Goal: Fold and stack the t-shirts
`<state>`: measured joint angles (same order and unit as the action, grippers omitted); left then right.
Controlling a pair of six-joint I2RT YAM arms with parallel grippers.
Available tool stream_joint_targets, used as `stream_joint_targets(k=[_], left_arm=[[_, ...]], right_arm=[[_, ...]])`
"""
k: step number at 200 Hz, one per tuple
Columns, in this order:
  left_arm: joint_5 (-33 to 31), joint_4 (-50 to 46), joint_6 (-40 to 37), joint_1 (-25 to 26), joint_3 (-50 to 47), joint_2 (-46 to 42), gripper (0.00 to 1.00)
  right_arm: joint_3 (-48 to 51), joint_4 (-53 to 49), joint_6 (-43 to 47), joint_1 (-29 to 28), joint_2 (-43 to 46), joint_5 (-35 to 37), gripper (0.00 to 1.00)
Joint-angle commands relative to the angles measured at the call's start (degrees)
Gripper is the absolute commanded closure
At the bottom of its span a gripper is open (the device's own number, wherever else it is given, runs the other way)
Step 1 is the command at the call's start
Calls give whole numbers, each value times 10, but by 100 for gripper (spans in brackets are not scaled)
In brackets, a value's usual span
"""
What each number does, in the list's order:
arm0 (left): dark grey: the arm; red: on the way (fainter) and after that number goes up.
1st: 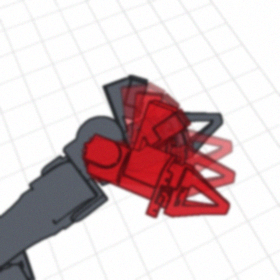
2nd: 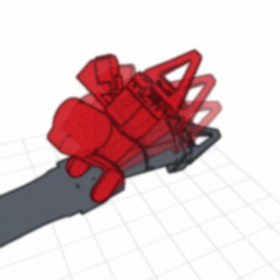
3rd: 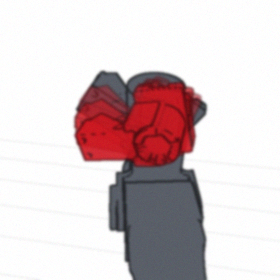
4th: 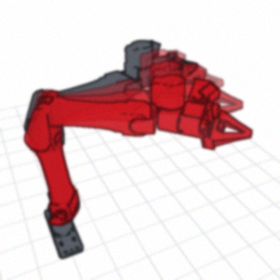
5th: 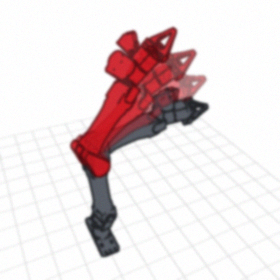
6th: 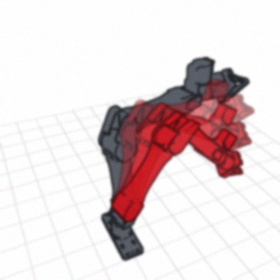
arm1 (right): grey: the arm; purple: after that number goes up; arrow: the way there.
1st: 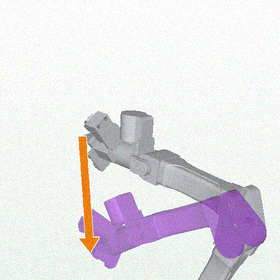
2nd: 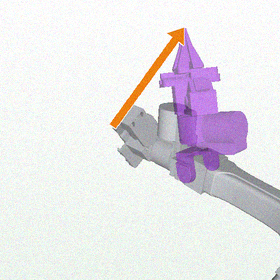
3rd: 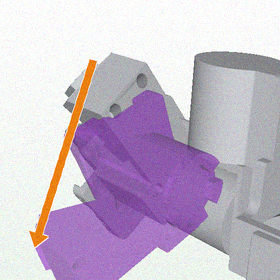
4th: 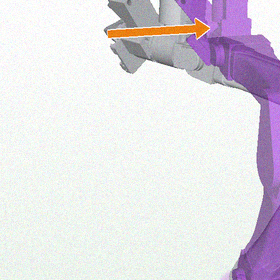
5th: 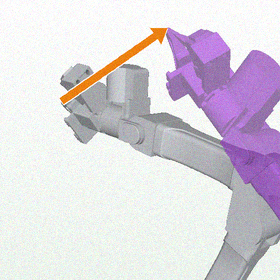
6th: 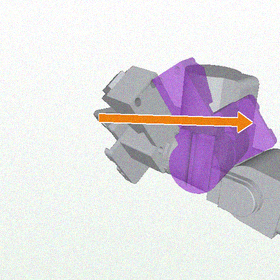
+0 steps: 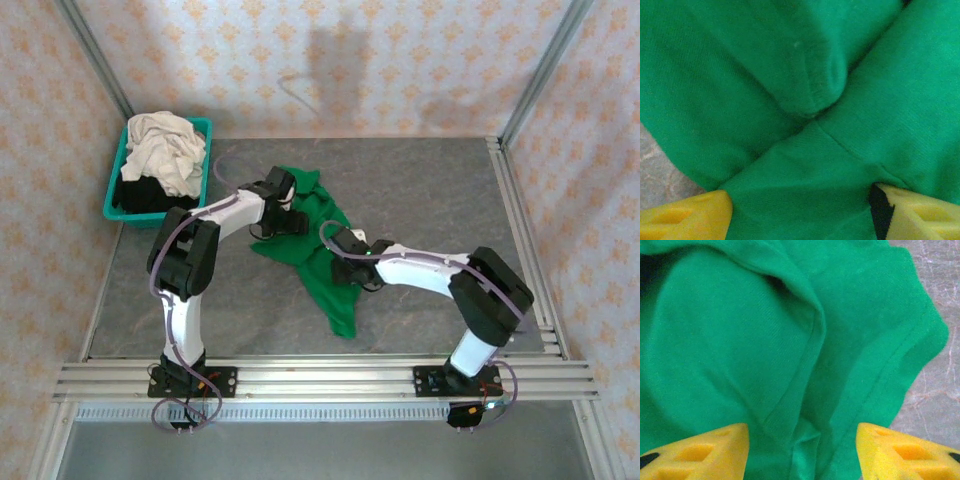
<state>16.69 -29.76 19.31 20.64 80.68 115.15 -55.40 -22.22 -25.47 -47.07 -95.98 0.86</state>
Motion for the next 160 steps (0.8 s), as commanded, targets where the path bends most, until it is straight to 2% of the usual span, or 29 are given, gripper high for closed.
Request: stream_joint_targets(k=[1,31,63,69,118,160], left_arm=[[5,-33,-32,4,26,15,38],[13,-49,-40,4,45,8,73],[-1,-72,-42,0,40,-51,100],[-1,-75,-41,-3,37,-70,100],[17,-84,0,-61,-24,-247,100],[3,-144,35,-99,5,-385,100]], right_arm=[[-30,18,11,3,-25,4,49],[-46,11,15,4,-42,6,69],[-53,-28,16,9,-13,50,96],[-53,-38,18,11,-1,58,100],[-49,-117,47,42,149,105,100],[-119,-208,92,60,287,176,100]])
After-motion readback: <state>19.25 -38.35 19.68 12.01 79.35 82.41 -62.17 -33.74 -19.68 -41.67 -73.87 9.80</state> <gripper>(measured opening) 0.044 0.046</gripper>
